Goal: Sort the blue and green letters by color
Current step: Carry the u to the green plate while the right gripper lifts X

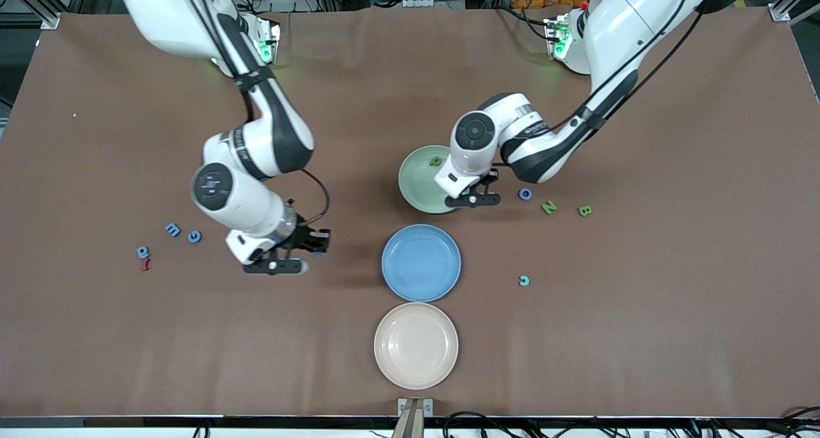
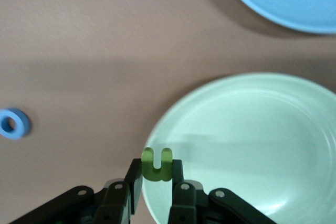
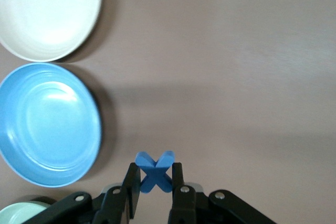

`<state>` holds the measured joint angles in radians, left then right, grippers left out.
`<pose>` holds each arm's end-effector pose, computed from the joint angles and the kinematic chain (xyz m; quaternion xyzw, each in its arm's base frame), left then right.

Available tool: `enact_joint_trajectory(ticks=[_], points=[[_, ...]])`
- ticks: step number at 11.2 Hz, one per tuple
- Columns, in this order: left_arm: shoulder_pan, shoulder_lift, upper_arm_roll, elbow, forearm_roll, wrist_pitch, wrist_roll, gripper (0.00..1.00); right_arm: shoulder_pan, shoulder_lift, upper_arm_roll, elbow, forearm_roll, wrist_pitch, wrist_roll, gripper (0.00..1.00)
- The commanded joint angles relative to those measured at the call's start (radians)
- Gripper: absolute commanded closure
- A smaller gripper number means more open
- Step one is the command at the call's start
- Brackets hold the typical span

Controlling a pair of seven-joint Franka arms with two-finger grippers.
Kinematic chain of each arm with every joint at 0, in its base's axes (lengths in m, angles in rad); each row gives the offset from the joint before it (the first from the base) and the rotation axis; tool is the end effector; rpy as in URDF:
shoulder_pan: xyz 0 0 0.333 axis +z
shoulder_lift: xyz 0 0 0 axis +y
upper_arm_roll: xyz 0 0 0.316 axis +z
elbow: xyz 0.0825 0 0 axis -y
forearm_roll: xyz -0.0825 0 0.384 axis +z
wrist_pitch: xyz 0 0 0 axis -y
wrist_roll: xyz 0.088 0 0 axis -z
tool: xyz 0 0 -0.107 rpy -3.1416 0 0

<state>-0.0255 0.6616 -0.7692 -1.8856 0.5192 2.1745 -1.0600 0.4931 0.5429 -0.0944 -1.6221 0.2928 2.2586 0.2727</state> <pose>0.4589 -0.4083 0.2247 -0.9975 -0.0021 0.0595 0.0377 0.6354 0.2855 0.3180 -0.9943 0.0167 -0.0153 0.1041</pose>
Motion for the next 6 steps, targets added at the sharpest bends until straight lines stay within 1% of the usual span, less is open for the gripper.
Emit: enact_joint_trajectory(ticks=[1, 2, 3, 4, 5, 6], points=[[-0.076, 0.012, 0.010, 0.002, -0.021, -0.013, -0.087, 1.00, 0.071, 0.074, -0.021, 0.131, 0.020, -0.016, 0.014, 0.81], [-0.088, 0.018, 0.011, 0.002, -0.021, -0.013, -0.104, 1.00, 0.097, 0.103, -0.028, 0.174, 0.028, -0.013, 0.031, 0.81], [-0.088, 0.018, 0.011, 0.000, -0.021, -0.016, -0.110, 0.64, 0.128, 0.133, -0.050, 0.213, 0.055, -0.011, 0.048, 0.81], [-0.088, 0.018, 0.013, -0.006, -0.009, -0.030, -0.100, 0.01, 0.157, 0.158, -0.062, 0.235, 0.078, 0.016, 0.052, 0.81], [-0.079, 0.012, 0.013, -0.004, -0.005, -0.082, -0.097, 0.00, 0.180, 0.175, -0.062, 0.235, 0.084, 0.076, 0.052, 0.81], [-0.062, 0.001, 0.011, -0.003, -0.005, -0.113, -0.091, 0.00, 0.203, 0.198, -0.062, 0.235, 0.086, 0.125, 0.054, 0.78]])
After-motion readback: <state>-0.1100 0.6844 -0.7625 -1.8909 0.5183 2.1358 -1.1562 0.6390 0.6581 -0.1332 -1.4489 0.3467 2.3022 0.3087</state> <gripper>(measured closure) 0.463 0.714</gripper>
